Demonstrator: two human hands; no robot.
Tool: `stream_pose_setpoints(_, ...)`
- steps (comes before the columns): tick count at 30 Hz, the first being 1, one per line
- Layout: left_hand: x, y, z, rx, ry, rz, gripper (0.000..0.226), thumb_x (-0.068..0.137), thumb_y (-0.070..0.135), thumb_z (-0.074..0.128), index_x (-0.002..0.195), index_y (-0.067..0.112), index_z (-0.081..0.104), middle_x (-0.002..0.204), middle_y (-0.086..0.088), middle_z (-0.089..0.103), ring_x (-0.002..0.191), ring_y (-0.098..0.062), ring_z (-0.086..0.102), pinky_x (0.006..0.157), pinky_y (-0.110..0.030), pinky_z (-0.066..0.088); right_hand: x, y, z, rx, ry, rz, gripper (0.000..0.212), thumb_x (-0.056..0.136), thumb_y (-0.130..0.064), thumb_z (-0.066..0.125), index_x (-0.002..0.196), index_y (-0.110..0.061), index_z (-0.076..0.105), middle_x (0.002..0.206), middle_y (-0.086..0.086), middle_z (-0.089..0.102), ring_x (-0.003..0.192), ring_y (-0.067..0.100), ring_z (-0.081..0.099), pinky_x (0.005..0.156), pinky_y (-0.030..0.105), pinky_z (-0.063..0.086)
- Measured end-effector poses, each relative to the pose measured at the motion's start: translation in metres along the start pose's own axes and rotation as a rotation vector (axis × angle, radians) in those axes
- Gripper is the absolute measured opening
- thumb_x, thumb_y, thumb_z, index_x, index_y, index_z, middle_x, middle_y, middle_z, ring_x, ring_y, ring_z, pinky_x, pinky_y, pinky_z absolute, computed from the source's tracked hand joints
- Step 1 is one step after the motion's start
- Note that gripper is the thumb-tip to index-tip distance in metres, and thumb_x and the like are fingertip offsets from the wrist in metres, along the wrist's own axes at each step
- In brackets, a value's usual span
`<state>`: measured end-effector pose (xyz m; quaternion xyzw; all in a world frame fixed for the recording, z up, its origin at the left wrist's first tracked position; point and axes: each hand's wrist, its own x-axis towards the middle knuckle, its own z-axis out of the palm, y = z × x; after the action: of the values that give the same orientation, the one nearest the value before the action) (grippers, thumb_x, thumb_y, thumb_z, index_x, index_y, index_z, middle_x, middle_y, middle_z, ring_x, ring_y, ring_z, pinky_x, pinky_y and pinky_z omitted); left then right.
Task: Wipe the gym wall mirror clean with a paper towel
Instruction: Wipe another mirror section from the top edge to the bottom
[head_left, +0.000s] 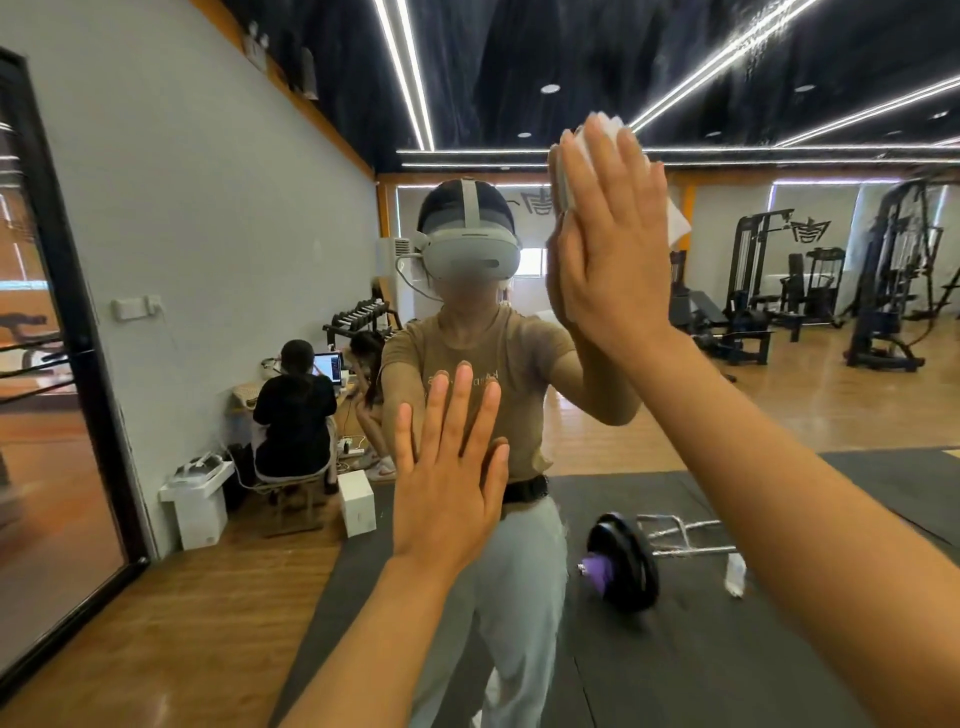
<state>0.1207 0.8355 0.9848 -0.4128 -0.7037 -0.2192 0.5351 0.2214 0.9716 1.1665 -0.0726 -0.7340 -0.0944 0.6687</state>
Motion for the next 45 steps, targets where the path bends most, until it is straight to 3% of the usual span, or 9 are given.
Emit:
stream_pose_setpoints(4,0.0,-0.001,-0.002,0.018,-0.008,0.003,0.063,0.105,0.04,0.034,0.16,0.018,0.015,0.168,-0.009,0.006,0.155,-0.027,0.004,0.125,-0.048,-0.001,-0.058,-0.018,0.009,0.064,-0.018,0.041,0.055,0.102,-0.012,0.039,0.155,-0.009,0.029,0.163,0.013,0.023,0.153,0.031,0.011,0.125,0.047,0.002)
stream_pose_setpoints(9,0.001,-0.003,-0.005,0.002,-0.033,0.019,0.061,0.105,0.038,0.033,0.16,0.018,0.017,0.168,-0.01,0.009,0.155,-0.026,0.006,0.125,-0.046,-0.003,-0.211,-0.03,0.012,0.055,-0.251,-0.072,0.065,0.098,-0.016,0.041,0.159,-0.02,0.017,0.167,0.004,0.011,0.154,0.029,0.011,0.125,0.049,0.006)
stream_pose_setpoints(12,0.002,-0.005,-0.011,-0.016,-0.064,0.017,0.059,0.104,0.035,0.033,0.16,0.018,0.02,0.168,-0.009,0.01,0.155,-0.025,0.007,0.125,-0.046,-0.002,-0.272,-0.025,0.005,0.025,-0.395,-0.185,0.059,0.104,-0.022,0.031,0.16,-0.022,0.014,0.168,0.001,0.011,0.153,0.028,0.013,0.122,0.051,0.013)
stream_pose_setpoints(19,-0.002,-0.02,-0.034,-0.168,-0.081,-0.02,0.062,0.103,0.033,0.036,0.16,0.016,0.019,0.169,-0.006,0.003,0.155,-0.024,0.004,0.124,-0.046,0.002,-0.212,-0.006,-0.005,-0.022,-0.402,-0.357,0.064,0.099,-0.021,0.044,0.158,-0.017,0.02,0.167,0.004,0.011,0.154,0.027,0.013,0.125,0.049,0.009)
stream_pose_setpoints(26,-0.012,-0.058,-0.042,-0.099,-0.102,-0.208,0.064,0.103,0.038,0.029,0.161,0.018,0.012,0.169,-0.005,-0.003,0.155,-0.021,-0.004,0.124,-0.042,-0.007,-0.036,-0.019,0.002,-0.045,-0.172,-0.166,0.054,0.103,-0.014,0.04,0.156,-0.01,0.029,0.163,0.014,0.023,0.152,0.033,0.015,0.125,0.05,0.008)
stream_pose_setpoints(29,-0.027,-0.075,-0.036,-0.045,-0.145,-0.179,0.064,0.103,0.037,0.028,0.161,0.016,0.011,0.169,-0.008,0.0,0.155,-0.025,0.001,0.123,-0.049,0.004,0.004,-0.03,0.009,-0.012,-0.046,-0.019,0.053,0.103,-0.013,0.039,0.155,-0.011,0.03,0.162,0.014,0.026,0.152,0.033,0.016,0.125,0.051,0.008)
stream_pose_setpoints(33,-0.036,-0.086,-0.034,-0.022,-0.144,-0.081,0.065,0.103,0.037,0.029,0.161,0.014,0.011,0.169,-0.009,0.003,0.155,-0.027,0.006,0.123,-0.05,0.009,-0.035,-0.057,0.026,0.051,-0.001,0.074,0.056,0.102,-0.012,0.04,0.156,-0.012,0.026,0.164,0.012,0.021,0.154,0.031,0.01,0.125,0.049,0.005)
stream_pose_setpoints(40,-0.037,-0.09,-0.034,-0.006,-0.149,-0.063,0.065,0.103,0.038,0.03,0.161,0.015,0.011,0.169,-0.008,0.004,0.155,-0.024,0.005,0.123,-0.048,0.008,-0.24,-0.068,0.031,-0.004,-0.348,-0.306,0.072,0.093,-0.015,0.048,0.159,-0.019,0.021,0.167,0.002,0.014,0.154,0.027,0.013,0.125,0.048,0.008)
stream_pose_setpoints(45,-0.038,-0.094,-0.033,0.01,-0.158,-0.06,0.065,0.103,0.039,0.029,0.161,0.015,0.01,0.169,-0.008,0.003,0.155,-0.024,0.004,0.122,-0.048,0.01,-0.24,-0.053,0.025,-0.024,-0.399,-0.418,0.065,0.097,-0.019,0.048,0.157,-0.018,0.026,0.166,0.002,0.02,0.152,0.025,0.019,0.123,0.048,0.017)
